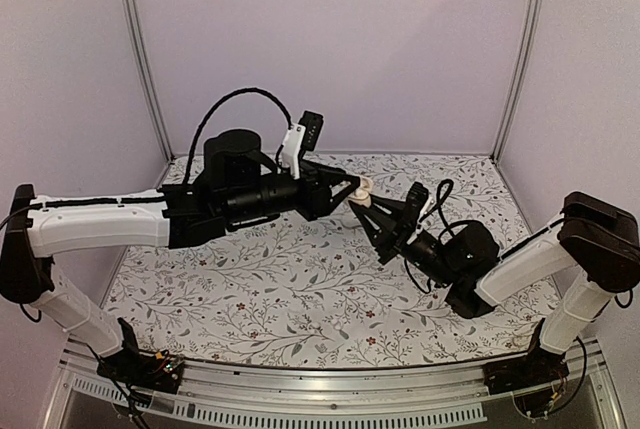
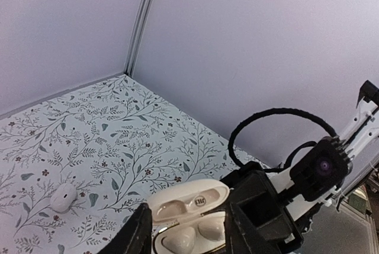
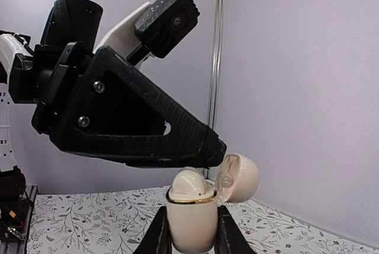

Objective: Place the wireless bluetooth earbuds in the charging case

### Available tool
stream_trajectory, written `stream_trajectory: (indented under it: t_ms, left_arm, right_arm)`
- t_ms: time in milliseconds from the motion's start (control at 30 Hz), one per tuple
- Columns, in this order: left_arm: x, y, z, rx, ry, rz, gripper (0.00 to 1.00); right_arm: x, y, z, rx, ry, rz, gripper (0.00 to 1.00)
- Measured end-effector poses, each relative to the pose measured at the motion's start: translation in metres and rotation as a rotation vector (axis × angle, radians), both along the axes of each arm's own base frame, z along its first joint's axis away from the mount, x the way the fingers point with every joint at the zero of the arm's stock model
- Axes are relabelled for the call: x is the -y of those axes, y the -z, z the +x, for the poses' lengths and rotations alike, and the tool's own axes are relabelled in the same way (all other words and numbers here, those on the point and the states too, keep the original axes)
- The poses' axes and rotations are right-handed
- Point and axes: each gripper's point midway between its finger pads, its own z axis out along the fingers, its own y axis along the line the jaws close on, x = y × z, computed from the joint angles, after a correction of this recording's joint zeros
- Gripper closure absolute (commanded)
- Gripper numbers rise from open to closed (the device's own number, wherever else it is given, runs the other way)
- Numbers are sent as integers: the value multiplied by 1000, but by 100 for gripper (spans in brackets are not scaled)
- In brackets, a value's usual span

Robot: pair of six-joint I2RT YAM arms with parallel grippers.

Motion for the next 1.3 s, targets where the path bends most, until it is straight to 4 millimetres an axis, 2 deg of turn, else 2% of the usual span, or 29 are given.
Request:
stream_trajectory:
  t_ms: [133, 233, 333, 433, 500, 600, 733, 933, 1100, 1300]
  left_arm:
    - [-9, -15, -4, 64, 3, 12, 34]
    - [-22, -36, -11, 131, 17, 6, 4]
    - [-37, -56, -20, 203, 37, -12, 0]
    - [-47, -60, -29, 256, 70, -5, 0]
    - [-50, -54, -33, 272, 88, 13, 0]
    - [-56, -30, -37, 259, 96, 54, 0]
    - [-63, -9, -34, 229, 71, 91, 0]
    - [-73, 11, -7, 151, -34, 119, 0]
    - [-82, 42, 21, 61, -123, 171, 0]
    - [-88, 77, 44, -6, -154, 239, 0]
  right_arm:
    - [-3, 4, -8, -2, -36, -11, 100]
    - [-4, 5, -14, -5, -68, -19, 100]
    - [0, -1, -19, -9, -109, -13, 100]
    - [5, -9, -21, -11, -147, 2, 100]
    - [6, -11, -22, -27, -178, -4, 100]
    - [9, -9, -19, -74, -211, -22, 100]
    - [18, 0, -6, -172, -213, -60, 100]
    - [36, 28, 18, -374, -162, -137, 100]
    - [58, 57, 40, -542, -96, -182, 100]
    - [88, 94, 65, -732, -30, -205, 100]
